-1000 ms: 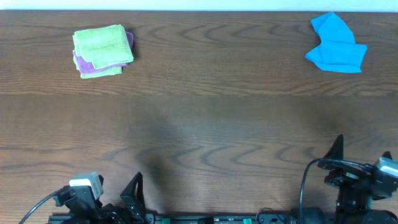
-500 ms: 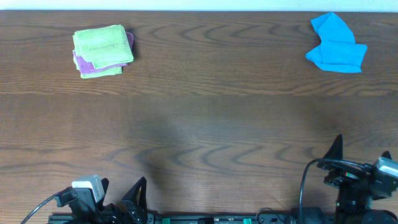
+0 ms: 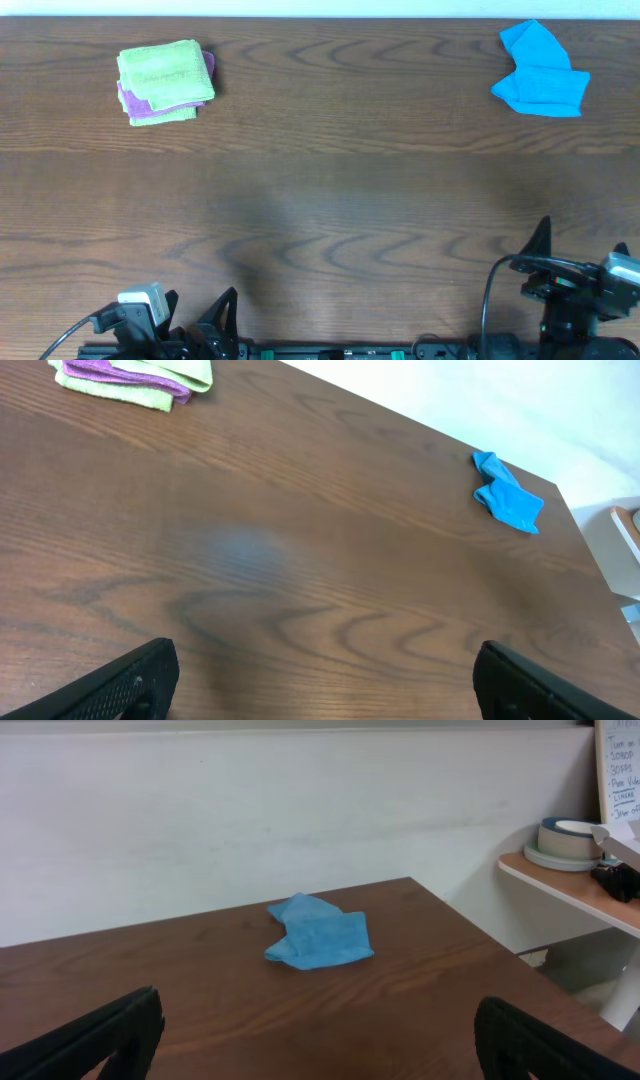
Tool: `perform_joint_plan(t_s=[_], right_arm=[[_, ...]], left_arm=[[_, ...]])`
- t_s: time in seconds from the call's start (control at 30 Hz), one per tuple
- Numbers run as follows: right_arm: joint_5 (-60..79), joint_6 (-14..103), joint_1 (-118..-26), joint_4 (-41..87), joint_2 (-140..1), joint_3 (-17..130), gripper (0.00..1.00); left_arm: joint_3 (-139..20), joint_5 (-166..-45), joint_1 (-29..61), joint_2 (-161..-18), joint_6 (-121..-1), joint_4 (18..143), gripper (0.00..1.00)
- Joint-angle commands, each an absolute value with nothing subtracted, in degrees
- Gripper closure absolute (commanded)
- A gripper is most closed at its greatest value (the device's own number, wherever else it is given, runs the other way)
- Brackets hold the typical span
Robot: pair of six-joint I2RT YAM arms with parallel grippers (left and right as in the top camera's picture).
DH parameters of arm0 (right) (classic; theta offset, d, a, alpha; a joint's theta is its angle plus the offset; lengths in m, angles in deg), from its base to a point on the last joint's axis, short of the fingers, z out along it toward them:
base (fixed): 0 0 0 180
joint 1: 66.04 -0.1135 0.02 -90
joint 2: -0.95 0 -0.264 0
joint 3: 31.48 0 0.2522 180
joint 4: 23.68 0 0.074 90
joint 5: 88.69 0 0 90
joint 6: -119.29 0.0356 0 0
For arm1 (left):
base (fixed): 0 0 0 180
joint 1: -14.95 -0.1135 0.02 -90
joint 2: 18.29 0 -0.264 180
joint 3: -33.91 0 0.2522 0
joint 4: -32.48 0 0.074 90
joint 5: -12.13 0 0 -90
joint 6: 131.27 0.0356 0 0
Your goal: Fold the cloth
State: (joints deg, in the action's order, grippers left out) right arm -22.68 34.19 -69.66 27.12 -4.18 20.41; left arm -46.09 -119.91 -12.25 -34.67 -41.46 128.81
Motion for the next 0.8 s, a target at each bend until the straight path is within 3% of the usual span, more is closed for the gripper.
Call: perform_joint_plan(t_s=[0.0,0.2,0.37,0.63,0.77], right_arm=[[-22.4,33.3,-70.1,27.2,-3.8,21.3,0.01],[-22.4,33.3,-70.1,27.2,-3.8,21.3,0.01],[-22.4,33.3,-70.1,27.2,-3.8,21.3,0.01],[-22.4,33.3,-70.1,27.2,-3.8,21.3,0.01],[-22.4,33.3,-70.1,27.2,-3.8,21.3,0.01]], left_arm=[[-46.2,-120.9,-12.0,-34.6,-41.7,129.1,0.05],[-46.2,-115.4,-12.0,-34.6,-39.9,128.3,0.05],[-46.0,-107.6,-10.8,-34.5,-39.9,117.7,0.05],[-39.4,-94.9,3.2,-30.1,-39.9,100.3,0.05],[-29.7,-92.3,5.7,-24.6,-39.7,92.8,0.05]])
